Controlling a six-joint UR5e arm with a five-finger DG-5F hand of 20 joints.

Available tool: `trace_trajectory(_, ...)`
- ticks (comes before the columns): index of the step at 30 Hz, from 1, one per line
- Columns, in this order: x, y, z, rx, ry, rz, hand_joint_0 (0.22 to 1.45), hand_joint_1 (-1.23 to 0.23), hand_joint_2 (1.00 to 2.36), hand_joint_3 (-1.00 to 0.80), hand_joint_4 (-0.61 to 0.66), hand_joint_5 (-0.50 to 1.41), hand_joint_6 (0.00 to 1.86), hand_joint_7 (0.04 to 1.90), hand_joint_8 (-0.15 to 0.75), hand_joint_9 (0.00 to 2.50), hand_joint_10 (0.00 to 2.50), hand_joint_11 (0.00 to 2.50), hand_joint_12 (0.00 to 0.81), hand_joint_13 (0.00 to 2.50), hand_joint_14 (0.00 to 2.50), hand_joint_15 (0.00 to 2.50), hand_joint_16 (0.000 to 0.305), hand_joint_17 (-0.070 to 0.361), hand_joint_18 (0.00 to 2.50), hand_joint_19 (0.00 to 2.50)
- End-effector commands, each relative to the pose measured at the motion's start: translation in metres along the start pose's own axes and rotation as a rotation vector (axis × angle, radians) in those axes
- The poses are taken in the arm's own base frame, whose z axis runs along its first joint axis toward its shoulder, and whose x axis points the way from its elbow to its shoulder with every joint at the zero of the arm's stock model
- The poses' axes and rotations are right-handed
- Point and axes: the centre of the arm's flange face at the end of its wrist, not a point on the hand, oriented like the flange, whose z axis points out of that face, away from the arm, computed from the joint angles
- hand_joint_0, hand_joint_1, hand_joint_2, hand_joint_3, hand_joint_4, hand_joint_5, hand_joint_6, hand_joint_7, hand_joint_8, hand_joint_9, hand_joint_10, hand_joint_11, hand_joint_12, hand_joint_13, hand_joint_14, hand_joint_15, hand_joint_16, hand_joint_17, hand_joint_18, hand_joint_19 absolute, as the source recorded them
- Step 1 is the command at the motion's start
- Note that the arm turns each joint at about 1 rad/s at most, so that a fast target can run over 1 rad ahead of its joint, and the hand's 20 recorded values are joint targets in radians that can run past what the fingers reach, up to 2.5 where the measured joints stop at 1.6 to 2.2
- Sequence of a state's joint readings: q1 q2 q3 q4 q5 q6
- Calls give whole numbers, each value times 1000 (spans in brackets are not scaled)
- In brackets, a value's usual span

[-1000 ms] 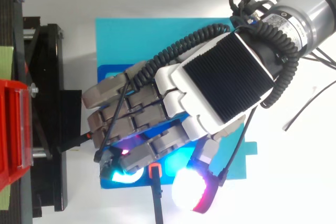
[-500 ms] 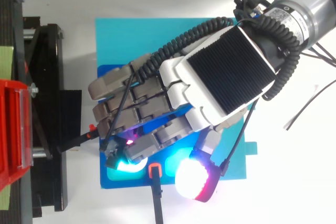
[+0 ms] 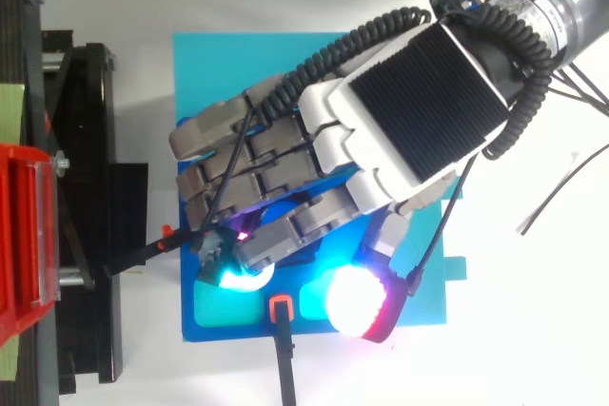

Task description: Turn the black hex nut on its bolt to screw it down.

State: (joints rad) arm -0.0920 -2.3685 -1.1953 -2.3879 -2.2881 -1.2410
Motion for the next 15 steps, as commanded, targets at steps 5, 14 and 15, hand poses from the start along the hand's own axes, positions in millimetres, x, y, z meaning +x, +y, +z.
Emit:
trace_trajectory(5, -1, -2, -4, -8, 3, -3, 505, -383, 1000, -500, 207, -132, 520, 1120, 283, 569, 9, 404, 291, 561, 9, 221, 50, 112, 494, 314)
trace_trajectory(14, 2, 5, 5, -18, 3, 4, 505, -384, 1000, -500, 211, -132, 520, 1119, 285, 568, 9, 410, 290, 559, 8, 218, 50, 112, 499, 306)
trace_trajectory(15, 1, 7, 7, -20, 2, 6, 505, -384, 1000, -500, 210, -132, 519, 1116, 283, 568, 11, 410, 289, 558, 9, 220, 50, 112, 498, 314)
